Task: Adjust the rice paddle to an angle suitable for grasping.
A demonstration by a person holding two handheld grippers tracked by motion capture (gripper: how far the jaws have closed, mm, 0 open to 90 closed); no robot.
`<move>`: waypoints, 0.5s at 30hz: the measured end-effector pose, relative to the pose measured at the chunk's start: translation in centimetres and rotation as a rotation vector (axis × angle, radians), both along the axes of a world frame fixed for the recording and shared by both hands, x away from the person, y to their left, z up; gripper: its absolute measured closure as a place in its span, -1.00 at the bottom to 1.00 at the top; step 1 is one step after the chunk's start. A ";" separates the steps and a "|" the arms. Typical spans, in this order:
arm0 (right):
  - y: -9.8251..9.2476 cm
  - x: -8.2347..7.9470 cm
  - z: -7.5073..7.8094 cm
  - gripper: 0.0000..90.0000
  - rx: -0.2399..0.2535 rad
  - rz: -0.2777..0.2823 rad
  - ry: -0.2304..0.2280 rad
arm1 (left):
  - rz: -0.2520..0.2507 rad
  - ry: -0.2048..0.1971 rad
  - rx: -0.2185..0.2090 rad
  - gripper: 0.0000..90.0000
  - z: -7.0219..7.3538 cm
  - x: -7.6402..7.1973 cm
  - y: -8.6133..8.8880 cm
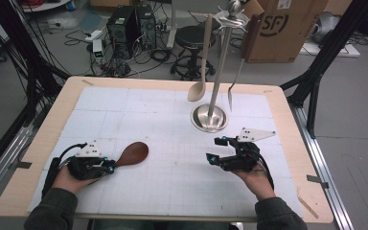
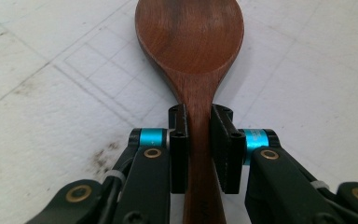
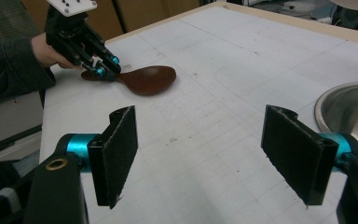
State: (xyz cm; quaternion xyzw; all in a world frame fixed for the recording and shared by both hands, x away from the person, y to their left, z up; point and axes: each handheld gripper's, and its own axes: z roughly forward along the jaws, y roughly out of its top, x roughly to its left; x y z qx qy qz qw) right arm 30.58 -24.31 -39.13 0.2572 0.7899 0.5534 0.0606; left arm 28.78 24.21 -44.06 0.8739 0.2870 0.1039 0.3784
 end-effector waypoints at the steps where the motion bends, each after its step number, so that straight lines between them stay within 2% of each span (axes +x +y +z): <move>1: 0.0 0.0 0.0 -0.41 -0.002 -0.001 0.001 | -0.007 0.002 0.002 0.73 0.0 0.0 -0.2; 15: 0.2 0.0 -0.1 -0.41 -0.014 0.008 0.004 | -0.066 0.005 -0.002 0.73 0.0 -0.1 -2.2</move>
